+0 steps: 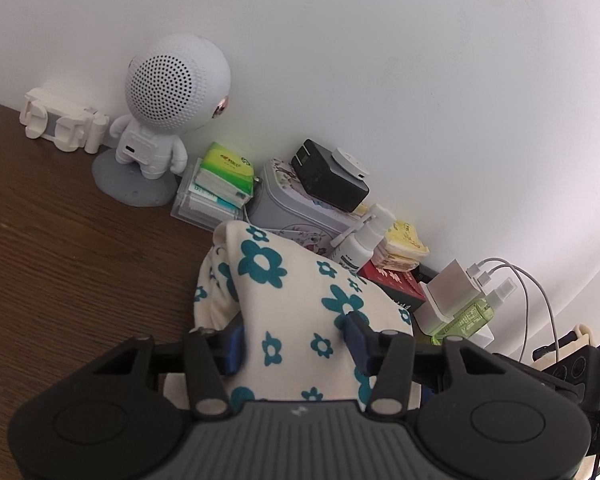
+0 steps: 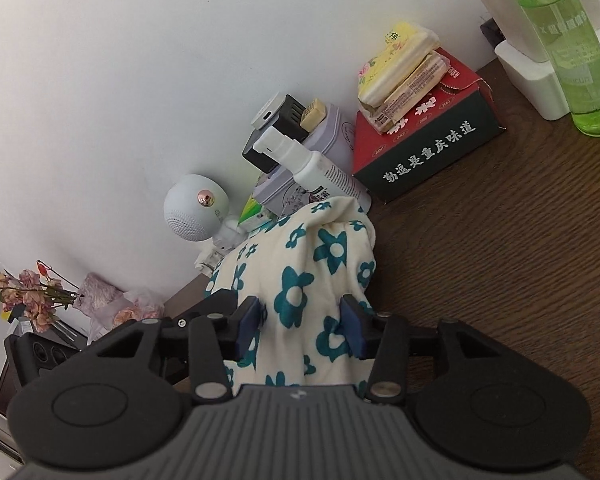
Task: Fold clothes
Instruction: 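Lift the dress bundle with both grippers and carry it toward the wall items, then lower the bundle onto the table by the wall and open both grippers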
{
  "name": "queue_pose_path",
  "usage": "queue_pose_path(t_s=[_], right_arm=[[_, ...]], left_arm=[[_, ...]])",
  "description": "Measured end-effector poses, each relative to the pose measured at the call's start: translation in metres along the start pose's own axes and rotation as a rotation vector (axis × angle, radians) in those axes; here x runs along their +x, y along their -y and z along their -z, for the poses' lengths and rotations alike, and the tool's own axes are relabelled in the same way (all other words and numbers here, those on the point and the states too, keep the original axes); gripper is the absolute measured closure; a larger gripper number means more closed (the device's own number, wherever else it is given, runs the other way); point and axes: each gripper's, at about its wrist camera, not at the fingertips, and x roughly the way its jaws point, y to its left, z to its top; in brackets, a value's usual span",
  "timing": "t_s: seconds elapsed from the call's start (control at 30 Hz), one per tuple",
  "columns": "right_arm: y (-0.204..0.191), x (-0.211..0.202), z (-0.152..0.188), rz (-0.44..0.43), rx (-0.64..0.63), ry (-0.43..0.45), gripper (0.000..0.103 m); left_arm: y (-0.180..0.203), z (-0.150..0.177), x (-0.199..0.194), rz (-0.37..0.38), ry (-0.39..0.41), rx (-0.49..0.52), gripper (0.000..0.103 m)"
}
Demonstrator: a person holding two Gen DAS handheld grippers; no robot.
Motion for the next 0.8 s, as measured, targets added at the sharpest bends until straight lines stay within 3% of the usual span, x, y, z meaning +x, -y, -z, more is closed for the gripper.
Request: queue_pose_path(t_s=[0.1, 0.17, 0.27, 0.4, 0.67, 0.8], right_arm=[[-0.002, 0.003, 0.000, -0.027, 0.027, 0.004, 0.039], [-0.006, 0.006, 0.001, -0.050, 0.047, 0.000, 0.023], [-0.014, 0.011, 0.003, -0.060, 0.034, -0.022, 0.015], [-0.014, 0.010, 0.002, -0.055, 0.033, -0.014, 0.019], [-0.012, -0.021, -0.002, 0.001, -0.043, -0.010, 0.039], [-0.015, -0.031, 0.003, 0.011, -0.086, -0.022, 0.050]], left_arm=[[-0.001, 0.001, 0.000, 0.018, -0.002, -0.010, 0.054], [-0.001, 0.003, 0.000, 0.024, 0.001, -0.008, 0.054], [-0.002, 0.003, 0.001, 0.025, 0.002, -0.022, 0.054], [-0.003, 0.001, -0.002, 0.025, 0.004, -0.032, 0.054], [-0.004, -0.008, -0.029, 0.008, 0.055, -0.023, 0.054], [-0.003, -0.005, -0.030, -0.015, 0.004, 0.006, 0.054]])
